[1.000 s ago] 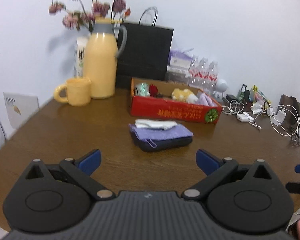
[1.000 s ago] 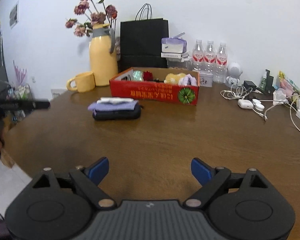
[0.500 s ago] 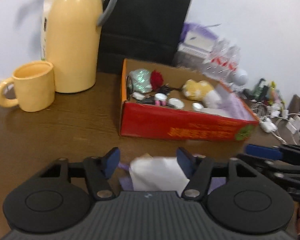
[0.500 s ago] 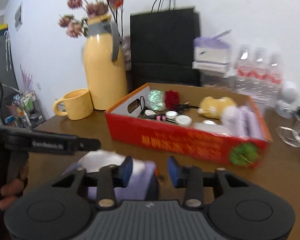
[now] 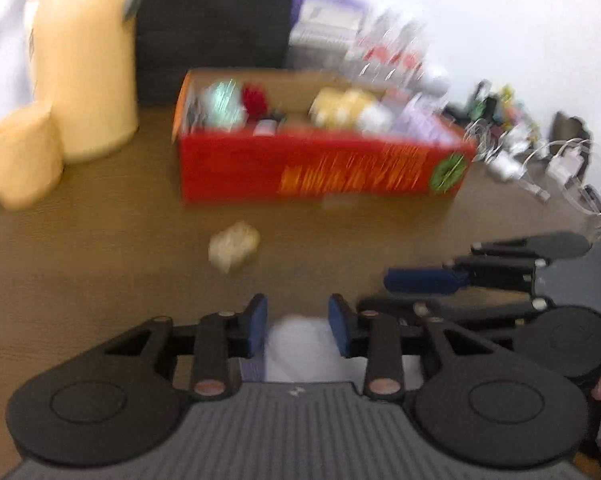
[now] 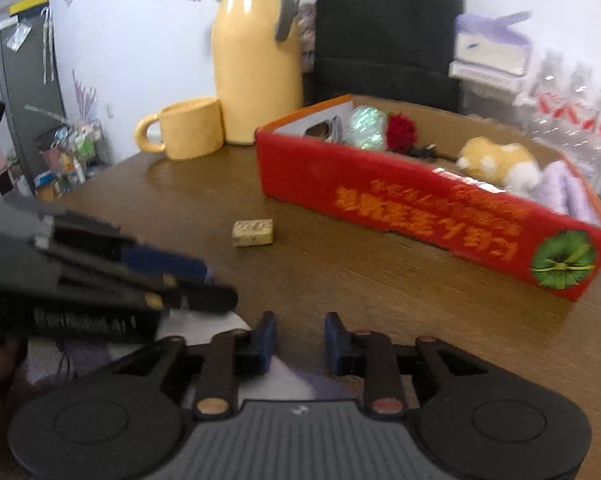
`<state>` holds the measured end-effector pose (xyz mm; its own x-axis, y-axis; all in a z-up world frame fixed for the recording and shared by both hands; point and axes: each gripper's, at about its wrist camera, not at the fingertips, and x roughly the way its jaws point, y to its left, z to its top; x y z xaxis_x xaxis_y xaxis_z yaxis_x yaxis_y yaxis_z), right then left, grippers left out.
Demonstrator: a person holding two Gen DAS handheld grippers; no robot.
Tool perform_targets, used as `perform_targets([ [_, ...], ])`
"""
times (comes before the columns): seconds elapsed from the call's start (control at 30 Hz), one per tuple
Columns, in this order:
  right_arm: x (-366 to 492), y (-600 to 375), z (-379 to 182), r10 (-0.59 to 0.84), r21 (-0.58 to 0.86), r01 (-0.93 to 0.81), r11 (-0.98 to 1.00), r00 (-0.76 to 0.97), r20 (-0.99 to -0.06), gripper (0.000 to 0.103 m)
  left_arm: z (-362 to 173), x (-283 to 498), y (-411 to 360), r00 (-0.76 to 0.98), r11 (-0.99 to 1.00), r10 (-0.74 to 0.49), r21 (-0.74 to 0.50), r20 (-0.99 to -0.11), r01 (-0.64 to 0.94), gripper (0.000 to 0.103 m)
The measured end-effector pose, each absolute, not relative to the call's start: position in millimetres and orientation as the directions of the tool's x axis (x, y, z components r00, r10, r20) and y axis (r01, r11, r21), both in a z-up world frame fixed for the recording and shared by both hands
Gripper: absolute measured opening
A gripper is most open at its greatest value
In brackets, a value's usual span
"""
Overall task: Organize objects
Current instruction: 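Grasp the small beige packet on the table with the left tool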
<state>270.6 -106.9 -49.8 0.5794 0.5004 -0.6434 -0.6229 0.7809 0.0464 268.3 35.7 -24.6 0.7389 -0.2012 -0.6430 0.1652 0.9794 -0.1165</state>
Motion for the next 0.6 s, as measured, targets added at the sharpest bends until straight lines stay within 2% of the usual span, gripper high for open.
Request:
perform_targets([
  [0.07, 270.5, -123.2, -38.6, 0.488, 0.039, -0.587, 0.809, 0.633, -0.6, 0.029, -16.7, 280.2, 38.7, 0.794, 0.989, -0.133, -0.03, -0.593, 0.143, 0.067],
  [0.13, 276.4, -143.9, -27.0, 0.474, 0.064, -0.541, 0.839, 0.666, -0.576, 0.034, -18.1, 295.6, 44.4, 0.811, 0.99, -0.094, 0.028, -0.577, 0.135, 0.068],
  [0.17, 277.1, -152.8, -24.1, 0.479, 0.082, -0.536, 0.841, 0.665, -0.572, 0.038, -20.8, 303.4, 48.1, 0.801, 0.99, -0.095, 0.029, -0.591, 0.139, 0.07],
  [0.2, 275.9, -160.5, -23.4, 0.488, 0.096, -0.536, 0.839, 0.663, -0.567, 0.039, -24.8, 310.1, 51.8, 0.787, 0.989, -0.107, 0.016, -0.607, 0.147, 0.076],
  [0.23, 272.8, -165.1, -25.0, 0.496, 0.108, -0.535, 0.838, 0.665, -0.558, 0.039, -29.9, 316.2, 55.9, 0.774, 0.989, -0.117, -0.006, -0.623, 0.145, 0.078],
  [0.27, 270.1, -167.1, -29.2, 0.503, 0.11, -0.54, 0.835, 0.665, -0.552, 0.039, -35.2, 320.6, 59.4, 0.763, 0.991, -0.117, -0.028, -0.635, 0.129, 0.076],
  [0.33, 272.1, -161.5, -37.6, 0.48, 0.077, -0.533, 0.843, 0.68, -0.554, 0.039, -42.6, 325.9, 59.0, 0.746, 0.993, -0.106, -0.032, -0.657, 0.114, 0.063],
  [0.37, 277.0, -156.8, -41.2, 0.452, 0.052, -0.515, 0.856, 0.695, -0.559, 0.039, -45.6, 327.1, 56.1, 0.739, 0.992, -0.095, -0.006, -0.667, 0.122, 0.04],
  [0.4, 284.4, -151.5, -43.2, 0.423, 0.022, -0.499, 0.866, 0.71, -0.563, 0.039, -46.6, 325.1, 50.7, 0.752, 0.991, -0.081, 0.025, -0.654, 0.128, 0.025],
  [0.47, 298.8, -141.7, -44.9, 0.392, -0.014, -0.485, 0.874, 0.724, -0.567, 0.04, -47.8, 320.5, 44.6, 0.756, 0.986, -0.083, 0.054, -0.65, 0.155, 0.025],
  [0.57, 324.7, -126.6, -52.1, 0.36, -0.056, -0.485, 0.873, 0.718, -0.596, 0.051, -48.7, 314.0, 45.7, 0.758, 0.987, -0.093, 0.041, -0.646, 0.155, 0.025],
  [0.6, 329.3, -123.8, -55.2, 0.35, -0.071, -0.488, 0.87, 0.712, -0.609, 0.051, -47.8, 312.2, 48.6, 0.764, 0.989, -0.087, 0.036, -0.639, 0.142, 0.025],
])
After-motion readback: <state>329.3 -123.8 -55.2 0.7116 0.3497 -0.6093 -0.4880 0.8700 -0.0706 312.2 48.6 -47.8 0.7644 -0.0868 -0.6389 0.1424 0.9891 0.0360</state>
